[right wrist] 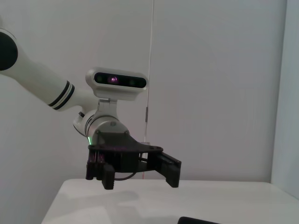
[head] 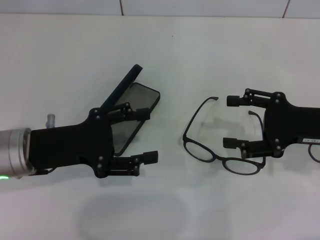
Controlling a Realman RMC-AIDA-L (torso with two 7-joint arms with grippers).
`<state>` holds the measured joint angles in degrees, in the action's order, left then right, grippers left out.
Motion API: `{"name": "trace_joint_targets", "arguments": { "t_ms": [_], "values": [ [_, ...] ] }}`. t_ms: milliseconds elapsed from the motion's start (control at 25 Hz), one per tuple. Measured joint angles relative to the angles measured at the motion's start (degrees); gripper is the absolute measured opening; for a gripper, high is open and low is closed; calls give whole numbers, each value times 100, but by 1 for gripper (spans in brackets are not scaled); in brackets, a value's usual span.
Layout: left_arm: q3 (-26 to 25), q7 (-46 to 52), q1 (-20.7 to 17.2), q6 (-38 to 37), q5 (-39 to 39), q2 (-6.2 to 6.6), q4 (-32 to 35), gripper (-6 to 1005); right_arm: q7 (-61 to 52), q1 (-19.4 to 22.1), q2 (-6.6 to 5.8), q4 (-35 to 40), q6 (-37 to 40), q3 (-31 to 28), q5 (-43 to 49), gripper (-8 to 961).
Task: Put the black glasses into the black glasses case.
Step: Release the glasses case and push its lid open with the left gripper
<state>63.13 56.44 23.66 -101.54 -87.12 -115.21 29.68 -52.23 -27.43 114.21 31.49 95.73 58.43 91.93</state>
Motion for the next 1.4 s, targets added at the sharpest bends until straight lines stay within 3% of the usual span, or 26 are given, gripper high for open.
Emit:
{"name": "trace_joint_targets", "arguments": {
  "t_ms": [480, 720, 840, 1040, 1240, 1400],
  "values": [
    [-155, 80, -29, 77, 18, -58, 0, 820, 1, 13, 46, -21, 0, 11, 0, 840],
    [-587, 1410, 32, 901, -120, -54, 515, 806, -20, 1, 48, -2, -4, 10, 0, 840],
    [-590, 2463, 62, 1745, -667, -71, 1116, 799, -17, 6, 49, 1, -4, 10, 0, 840],
    [-579, 3699, 187, 2585, -1891, -250, 1795, 787, -14, 13, 48, 1, -3, 10, 0, 840],
    [-536, 3931, 296, 2708, -2618, -427, 2073, 775, -9, 17, 48, -18, -2, 10, 0, 840],
    [-396, 3955, 331, 2762, -2828, -445, 2105, 766, 1, 12, 58, -23, -2, 50, 76, 840]
  ]
}}
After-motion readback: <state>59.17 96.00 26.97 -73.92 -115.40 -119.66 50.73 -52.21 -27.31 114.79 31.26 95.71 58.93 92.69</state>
